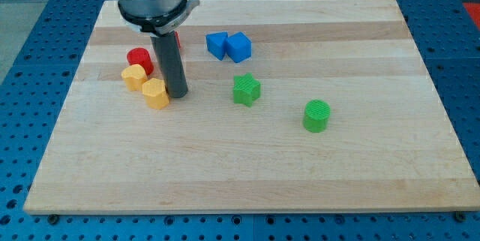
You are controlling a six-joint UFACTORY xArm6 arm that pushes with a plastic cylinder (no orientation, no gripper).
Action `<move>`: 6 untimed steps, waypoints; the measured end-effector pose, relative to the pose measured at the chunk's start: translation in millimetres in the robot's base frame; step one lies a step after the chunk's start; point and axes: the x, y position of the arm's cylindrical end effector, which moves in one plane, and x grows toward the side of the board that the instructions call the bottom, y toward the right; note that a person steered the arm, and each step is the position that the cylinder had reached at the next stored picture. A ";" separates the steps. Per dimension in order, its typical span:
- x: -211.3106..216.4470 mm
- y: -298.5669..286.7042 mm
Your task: Move yellow hexagon closer to yellow heart
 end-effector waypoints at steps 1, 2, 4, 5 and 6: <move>-1.2 9.2; -0.7 28.1; 3.8 22.8; 13.3 30.9; 15.9 14.8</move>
